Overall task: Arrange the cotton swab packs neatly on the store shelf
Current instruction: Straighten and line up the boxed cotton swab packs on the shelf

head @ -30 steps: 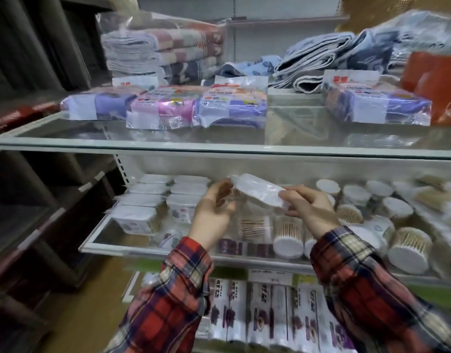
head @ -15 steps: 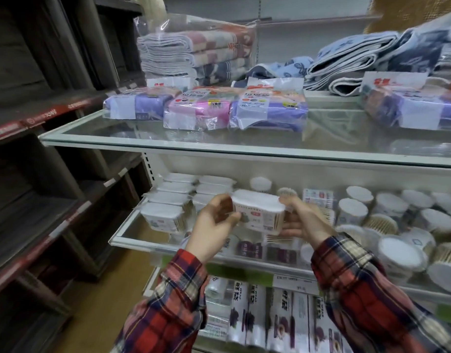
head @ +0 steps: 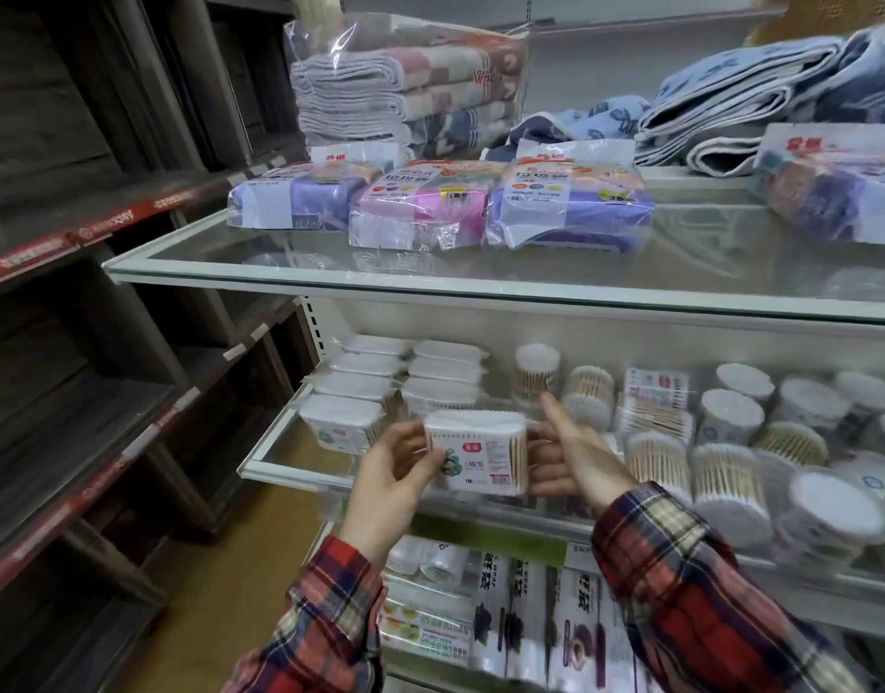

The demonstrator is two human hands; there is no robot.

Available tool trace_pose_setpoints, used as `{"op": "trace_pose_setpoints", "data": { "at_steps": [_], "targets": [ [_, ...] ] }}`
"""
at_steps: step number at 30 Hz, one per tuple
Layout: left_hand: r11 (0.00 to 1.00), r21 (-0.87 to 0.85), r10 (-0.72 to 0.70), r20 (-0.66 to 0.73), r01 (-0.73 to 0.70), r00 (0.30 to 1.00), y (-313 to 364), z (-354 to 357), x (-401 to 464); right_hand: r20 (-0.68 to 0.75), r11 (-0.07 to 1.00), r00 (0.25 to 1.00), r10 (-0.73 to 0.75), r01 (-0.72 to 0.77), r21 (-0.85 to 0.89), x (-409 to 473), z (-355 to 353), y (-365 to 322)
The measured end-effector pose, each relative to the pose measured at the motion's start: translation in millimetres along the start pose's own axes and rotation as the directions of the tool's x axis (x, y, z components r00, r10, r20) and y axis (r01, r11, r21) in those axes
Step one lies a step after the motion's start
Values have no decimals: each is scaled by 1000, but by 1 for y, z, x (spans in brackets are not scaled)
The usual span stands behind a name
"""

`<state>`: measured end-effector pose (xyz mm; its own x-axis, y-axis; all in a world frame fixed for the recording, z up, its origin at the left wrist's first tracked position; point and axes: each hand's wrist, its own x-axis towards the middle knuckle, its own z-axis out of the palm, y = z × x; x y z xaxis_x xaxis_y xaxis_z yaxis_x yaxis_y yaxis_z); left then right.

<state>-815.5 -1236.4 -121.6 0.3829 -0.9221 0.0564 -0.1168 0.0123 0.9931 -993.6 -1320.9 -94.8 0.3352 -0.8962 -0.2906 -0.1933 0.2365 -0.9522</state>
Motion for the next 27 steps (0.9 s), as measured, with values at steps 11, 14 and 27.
{"op": "trace_pose_setpoints", "data": {
  "at_steps": [11,14,27],
  "targets": [
    [999,36,7,-26,-6,1000,-6,-10,4,75,945,984,-164,178,-275,-11,11,11],
    [1000,23,6,-60,-5,998,-8,-7,7,19,957,989,-149,149,-249,-6,19,17],
    [996,91,14,-186,3,982,-27,1,10,-109,899,982,-157,97,-426,22,42,48]
  ]
}}
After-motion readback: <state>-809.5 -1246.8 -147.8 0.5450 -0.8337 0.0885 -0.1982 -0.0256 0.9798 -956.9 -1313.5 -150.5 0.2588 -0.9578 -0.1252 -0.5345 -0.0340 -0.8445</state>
